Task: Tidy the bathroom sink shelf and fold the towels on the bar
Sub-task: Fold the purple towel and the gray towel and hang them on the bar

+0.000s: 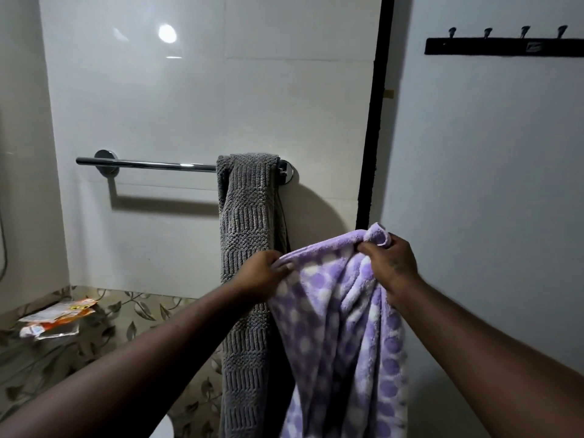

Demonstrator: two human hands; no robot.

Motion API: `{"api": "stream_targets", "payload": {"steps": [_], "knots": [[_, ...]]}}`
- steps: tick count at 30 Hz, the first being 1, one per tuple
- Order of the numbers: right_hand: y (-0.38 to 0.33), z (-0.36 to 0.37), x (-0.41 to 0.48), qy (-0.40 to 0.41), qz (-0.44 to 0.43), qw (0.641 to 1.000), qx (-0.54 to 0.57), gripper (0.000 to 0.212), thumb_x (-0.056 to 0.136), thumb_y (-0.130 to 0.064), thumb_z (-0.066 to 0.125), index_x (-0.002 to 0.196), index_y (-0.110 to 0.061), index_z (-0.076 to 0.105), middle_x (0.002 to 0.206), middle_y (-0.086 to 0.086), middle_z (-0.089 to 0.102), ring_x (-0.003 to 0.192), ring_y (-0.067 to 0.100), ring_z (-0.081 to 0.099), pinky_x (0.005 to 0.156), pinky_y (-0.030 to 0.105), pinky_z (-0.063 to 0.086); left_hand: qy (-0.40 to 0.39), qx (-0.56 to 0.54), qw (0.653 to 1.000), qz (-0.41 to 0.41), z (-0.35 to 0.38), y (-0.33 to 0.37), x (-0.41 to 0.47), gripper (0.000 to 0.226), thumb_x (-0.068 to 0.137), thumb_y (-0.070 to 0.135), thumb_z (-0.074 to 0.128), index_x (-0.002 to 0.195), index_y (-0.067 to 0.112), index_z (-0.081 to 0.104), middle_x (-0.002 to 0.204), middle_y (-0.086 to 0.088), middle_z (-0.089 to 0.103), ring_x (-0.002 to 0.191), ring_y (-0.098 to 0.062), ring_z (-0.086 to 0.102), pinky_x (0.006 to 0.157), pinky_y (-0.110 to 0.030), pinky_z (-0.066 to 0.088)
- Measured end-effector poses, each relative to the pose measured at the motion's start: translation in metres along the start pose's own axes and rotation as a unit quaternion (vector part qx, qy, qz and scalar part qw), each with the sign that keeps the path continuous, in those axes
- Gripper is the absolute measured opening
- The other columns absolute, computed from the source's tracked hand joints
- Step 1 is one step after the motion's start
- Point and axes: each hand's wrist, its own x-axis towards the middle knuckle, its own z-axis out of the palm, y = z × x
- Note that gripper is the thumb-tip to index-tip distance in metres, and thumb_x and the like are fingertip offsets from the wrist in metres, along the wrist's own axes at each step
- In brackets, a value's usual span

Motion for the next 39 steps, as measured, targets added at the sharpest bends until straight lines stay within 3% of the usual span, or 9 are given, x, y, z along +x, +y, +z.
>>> {"api": "stream_targets", "payload": {"steps": [5, 9, 12, 14, 17, 22, 28, 34, 39], "knots": [[0.005, 0.011, -0.013, -0.105, 0.003, 0.994, 0.007, 0.006, 0.075, -0.016, 0.075, 0.079, -0.012, 0.072, 0.074, 0.0, 0.073, 0.07, 0.018, 0.067, 0.075, 0.036, 0.056, 0.053, -0.167, 0.984, -0.018, 0.009, 0.018, 0.008, 0.028, 0.09, -0.005, 0.049, 0.077, 0.011, 0.069, 0.075, -0.019, 0.066, 0.069, -0.028, 0.06, 0.064, -0.039, 0.046], [0.0, 0.022, -0.028, -0.224, -0.061, 0.973, 0.007, 0.018, 0.077, -0.015, 0.067, 0.063, -0.018, 0.056, 0.066, -0.007, 0.052, 0.067, 0.01, 0.048, 0.071, 0.033, 0.043, 0.047, -0.205, 0.977, 0.019, 0.026, 0.04, 0.004, 0.019, 0.07, 0.014, 0.046, 0.056, 0.015, 0.058, 0.056, -0.003, 0.059, 0.058, -0.02, 0.052, 0.056, -0.027, 0.041], [-0.006, 0.029, -0.033, -0.242, -0.062, 0.968, 0.039, 0.026, 0.089, -0.02, 0.07, 0.066, -0.022, 0.059, 0.071, -0.006, 0.053, 0.073, 0.011, 0.046, 0.071, 0.032, 0.041, 0.049, -0.243, 0.968, 0.031, 0.043, 0.047, 0.001, 0.01, 0.08, 0.022, 0.044, 0.071, 0.019, 0.047, 0.053, 0.014, 0.054, 0.055, -0.004, 0.047, 0.053, -0.021, 0.042], [-0.009, 0.031, -0.033, -0.218, -0.064, 0.974, 0.024, 0.011, 0.091, -0.026, 0.07, 0.082, -0.021, 0.065, 0.081, -0.004, 0.065, 0.078, 0.012, 0.055, 0.074, 0.033, 0.047, 0.037, -0.219, 0.974, 0.052, 0.049, 0.049, 0.0, 0.013, 0.08, 0.032, 0.045, 0.077, 0.02, 0.046, 0.076, 0.011, 0.055, 0.065, -0.002, 0.049, 0.07, -0.024, 0.045], [-0.01, 0.03, -0.031, -0.187, -0.051, 0.981, -0.001, 0.018, 0.092, -0.03, 0.069, 0.099, -0.014, 0.063, 0.09, 0.001, 0.07, 0.081, 0.014, 0.06, 0.077, 0.035, 0.051, 0.015, -0.147, 0.982, 0.115, 0.049, 0.046, 0.0, 0.026, 0.092, 0.042, 0.054, 0.098, 0.017, 0.059, 0.104, -0.002, 0.059, 0.084, -0.005, 0.058, 0.082, -0.032, 0.049], [-0.007, 0.03, -0.032, -0.187, -0.031, 0.981, 0.039, 0.019, 0.096, -0.032, 0.066, 0.107, -0.016, 0.066, 0.103, 0.009, 0.076, 0.092, 0.022, 0.07, 0.087, 0.045, 0.057, 0.06, 0.047, 0.974, 0.216, 0.05, 0.044, -0.001, 0.023, 0.106, 0.034, 0.049, 0.111, 0.014, 0.06, 0.108, -0.007, 0.06, 0.108, -0.024, 0.053, 0.1, -0.044, 0.043], [-0.008, 0.024, -0.033, -0.256, -0.029, 0.966, 0.028, 0.033, 0.075, -0.045, 0.062, 0.103, -0.031, 0.052, 0.101, 0.0, 0.068, 0.09, 0.014, 0.065, 0.079, 0.034, 0.056, 0.016, 0.013, 0.973, 0.232, 0.039, 0.048, -0.01, 0.031, 0.096, 0.057, 0.058, 0.116, 0.035, 0.063, 0.107, 0.009, 0.071, 0.103, -0.01, 0.066, 0.092, -0.039, 0.053], [-0.008, 0.022, -0.032, -0.312, -0.038, 0.949, 0.038, 0.048, 0.086, 0.013, 0.06, 0.115, -0.02, 0.042, 0.083, 0.004, 0.06, 0.061, 0.002, 0.055, 0.059, 0.016, 0.048, 0.039, 0.013, 0.989, 0.145, 0.029, 0.042, 0.004, 0.022, 0.09, 0.036, 0.056, 0.089, 0.015, 0.06, 0.076, 0.004, 0.068, 0.072, -0.021, 0.061, 0.077, -0.05, 0.055], [-0.016, 0.002, -0.029, -0.362, 0.03, 0.921, 0.144, 0.05, 0.067, 0.002, 0.079, 0.107, -0.015, 0.056, 0.088, 0.009, 0.065, 0.077, 0.021, 0.062, 0.074, 0.034, 0.054, 0.157, 0.008, 0.982, 0.101, 0.006, 0.031, 0.011, 0.023, 0.09, 0.038, 0.049, 0.088, 0.025, 0.068, 0.073, 0.005, 0.068, 0.072, -0.018, 0.064, 0.074, -0.036, 0.052]]}}
